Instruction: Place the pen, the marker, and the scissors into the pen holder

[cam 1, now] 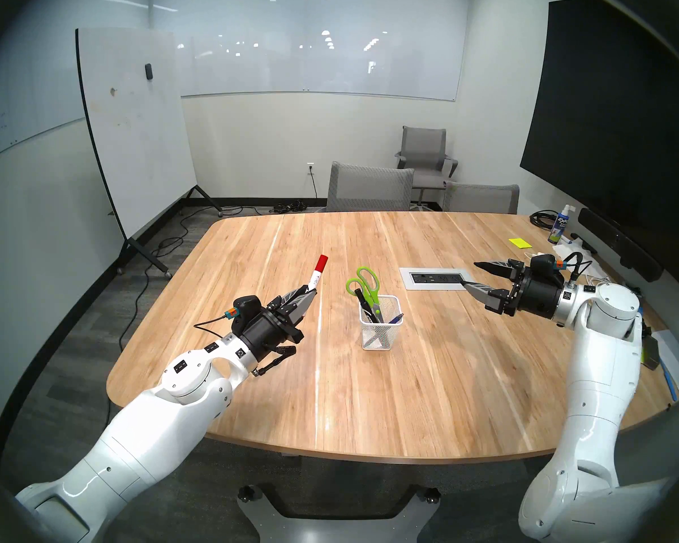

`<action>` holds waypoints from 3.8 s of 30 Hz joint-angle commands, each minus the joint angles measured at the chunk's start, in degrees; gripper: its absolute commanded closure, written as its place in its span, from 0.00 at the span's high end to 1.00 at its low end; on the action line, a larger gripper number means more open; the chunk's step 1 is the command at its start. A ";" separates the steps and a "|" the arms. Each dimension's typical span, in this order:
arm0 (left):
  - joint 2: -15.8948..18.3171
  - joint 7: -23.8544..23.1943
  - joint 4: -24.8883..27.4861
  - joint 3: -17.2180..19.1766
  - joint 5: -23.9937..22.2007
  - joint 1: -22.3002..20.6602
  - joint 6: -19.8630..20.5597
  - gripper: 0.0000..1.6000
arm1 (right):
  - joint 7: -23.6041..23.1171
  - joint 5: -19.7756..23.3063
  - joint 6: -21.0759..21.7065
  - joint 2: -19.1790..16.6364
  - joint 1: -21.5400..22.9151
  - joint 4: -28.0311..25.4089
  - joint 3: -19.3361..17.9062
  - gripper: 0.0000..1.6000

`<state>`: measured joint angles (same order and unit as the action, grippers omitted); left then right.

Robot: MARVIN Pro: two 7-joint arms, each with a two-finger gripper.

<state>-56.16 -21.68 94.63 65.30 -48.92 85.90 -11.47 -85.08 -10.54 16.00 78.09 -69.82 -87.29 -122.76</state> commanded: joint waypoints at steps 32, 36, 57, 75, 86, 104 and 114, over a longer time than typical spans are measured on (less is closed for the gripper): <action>-9.01 3.53 0.22 -4.96 3.71 -12.80 3.29 0.00 | 0.09 0.44 -0.05 -0.13 0.81 -0.93 0.14 1.00; -10.37 4.54 0.10 -5.92 4.42 -14.30 3.94 0.00 | 0.09 0.44 -0.05 -0.13 0.81 -0.93 0.14 1.00; -10.32 5.75 2.63 -8.28 5.90 -14.34 6.25 0.00 | 0.09 0.47 -0.01 -0.13 0.81 -0.98 0.14 1.00; -10.36 5.58 2.65 -8.15 5.85 -14.27 6.32 0.00 | 0.09 0.47 -0.01 -0.13 0.81 -0.99 0.14 1.00; -10.38 5.56 2.65 -8.13 5.86 -14.26 6.33 0.00 | 0.09 0.47 -0.01 -0.13 0.81 -0.99 0.14 1.00; -10.37 5.56 2.64 -8.14 5.84 -14.27 6.32 0.00 | 2.10 0.77 0.74 2.36 1.54 -1.00 -1.19 1.00; -10.37 5.54 2.62 -8.14 5.82 -14.28 6.31 0.00 | 4.12 -0.03 0.30 5.09 1.12 -2.50 0.27 1.00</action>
<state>-66.24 -16.24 95.90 56.83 -43.22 72.35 -4.87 -82.64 -10.46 16.95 80.76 -69.49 -87.71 -123.81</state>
